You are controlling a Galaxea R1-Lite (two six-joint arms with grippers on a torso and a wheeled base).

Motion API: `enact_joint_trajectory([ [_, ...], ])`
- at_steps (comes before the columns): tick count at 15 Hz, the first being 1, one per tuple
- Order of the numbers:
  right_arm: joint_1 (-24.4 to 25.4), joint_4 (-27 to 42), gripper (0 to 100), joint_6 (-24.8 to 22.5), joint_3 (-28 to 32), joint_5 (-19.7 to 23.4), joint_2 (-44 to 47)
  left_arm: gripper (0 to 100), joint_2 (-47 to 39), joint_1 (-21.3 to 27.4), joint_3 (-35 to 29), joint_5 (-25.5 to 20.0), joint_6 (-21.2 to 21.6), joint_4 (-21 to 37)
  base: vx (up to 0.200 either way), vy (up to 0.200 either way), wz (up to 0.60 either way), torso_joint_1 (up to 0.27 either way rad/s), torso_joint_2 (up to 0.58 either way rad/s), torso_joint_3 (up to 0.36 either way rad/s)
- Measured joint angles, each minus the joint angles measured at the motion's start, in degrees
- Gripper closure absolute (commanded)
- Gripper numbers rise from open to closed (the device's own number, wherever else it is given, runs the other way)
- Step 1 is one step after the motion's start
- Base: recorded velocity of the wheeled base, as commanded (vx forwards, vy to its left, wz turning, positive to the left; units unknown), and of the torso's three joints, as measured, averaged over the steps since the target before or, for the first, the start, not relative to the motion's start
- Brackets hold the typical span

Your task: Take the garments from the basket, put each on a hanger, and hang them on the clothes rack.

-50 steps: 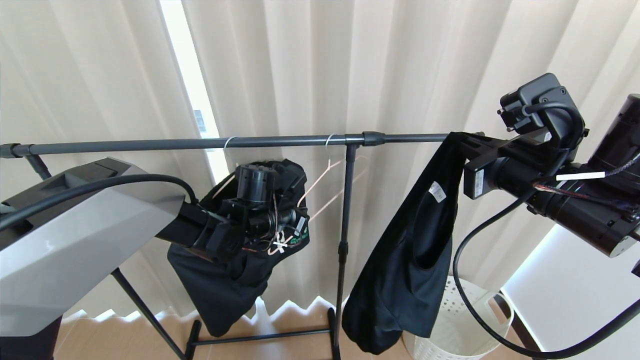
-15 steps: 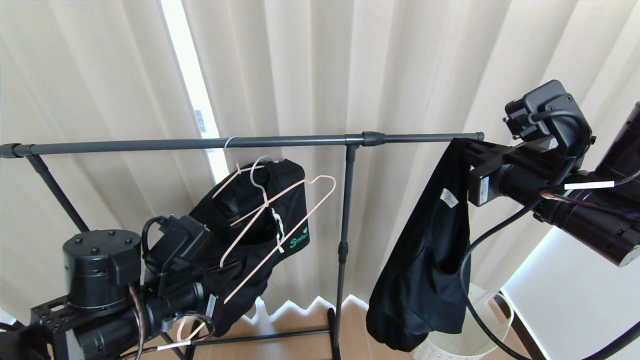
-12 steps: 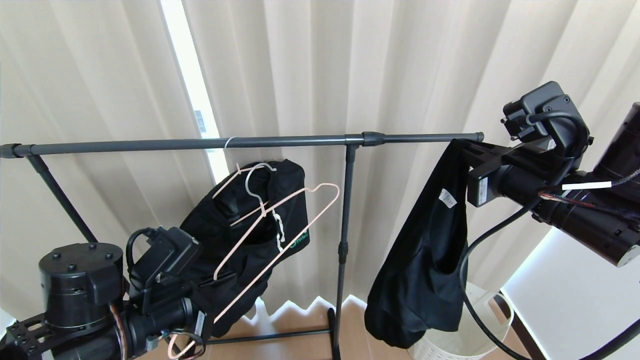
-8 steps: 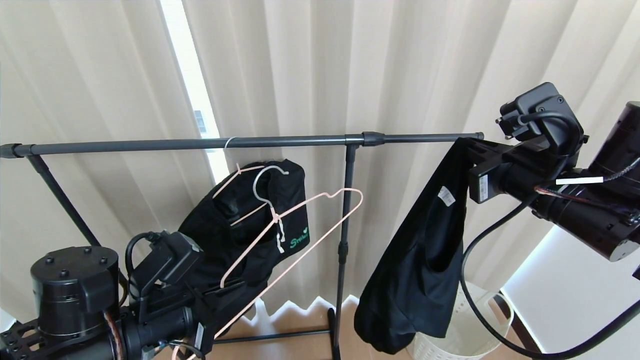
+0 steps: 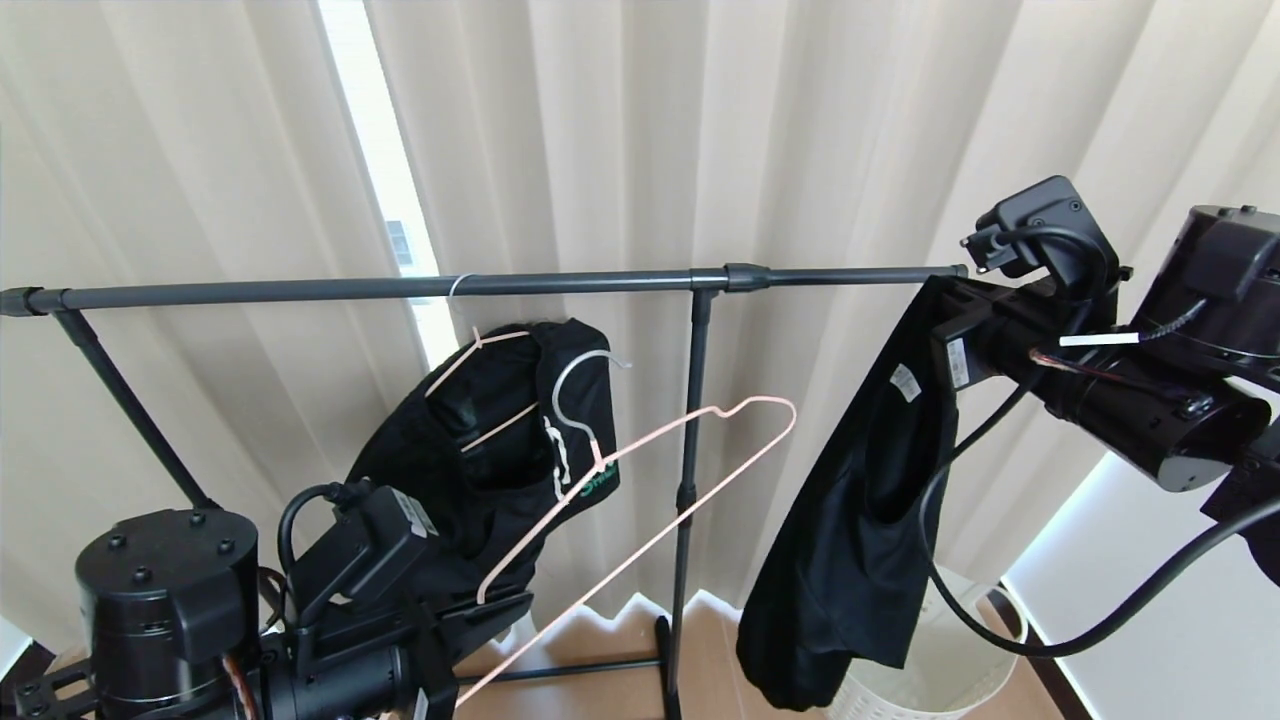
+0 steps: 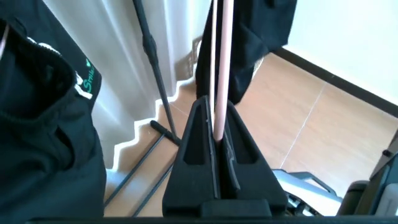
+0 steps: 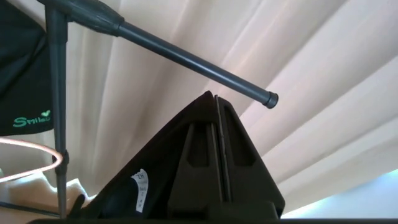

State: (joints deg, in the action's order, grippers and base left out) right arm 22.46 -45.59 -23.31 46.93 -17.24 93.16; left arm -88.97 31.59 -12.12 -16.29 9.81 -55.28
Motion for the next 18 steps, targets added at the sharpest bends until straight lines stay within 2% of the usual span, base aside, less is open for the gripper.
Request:
enact_joint_trajectory([
  [3, -0.1, -0.3, 100, 0.0, 0.7, -0.8, 1.9, 100, -0.1, 0.2, 1.5, -2.2, -1.1, -0.1, 0.000, 0.000, 0.00, 0.000, 0.00, 0.000],
  [7, 0.3, -0.3, 100, 0.0, 0.5, -0.9, 2.6, 100, -0.7, 2.0, 0.9, -4.9, -6.3, -0.1, 0.000, 0.000, 0.00, 0.000, 0.00, 0.000],
  [12, 2.7, -0.3, 100, 0.1, 0.5, -2.2, 3.6, 100, -1.8, 3.7, -0.1, -5.2, -7.7, -0.2, 0.000, 0.000, 0.00, 0.000, 0.00, 0.000],
  [15, 4.8, -0.3, 100, 0.2, 0.5, -2.6, 4.0, 100, -2.8, 4.6, -1.6, -5.0, -10.8, -0.2, 0.000, 0.000, 0.00, 0.000, 0.00, 0.000],
  [18, 6.8, -0.3, 100, 0.3, -0.2, -3.6, 4.1, 100, -3.9, 4.8, -2.0, -4.7, -11.4, -3.1, 0.000, 0.000, 0.00, 0.000, 0.00, 0.000],
])
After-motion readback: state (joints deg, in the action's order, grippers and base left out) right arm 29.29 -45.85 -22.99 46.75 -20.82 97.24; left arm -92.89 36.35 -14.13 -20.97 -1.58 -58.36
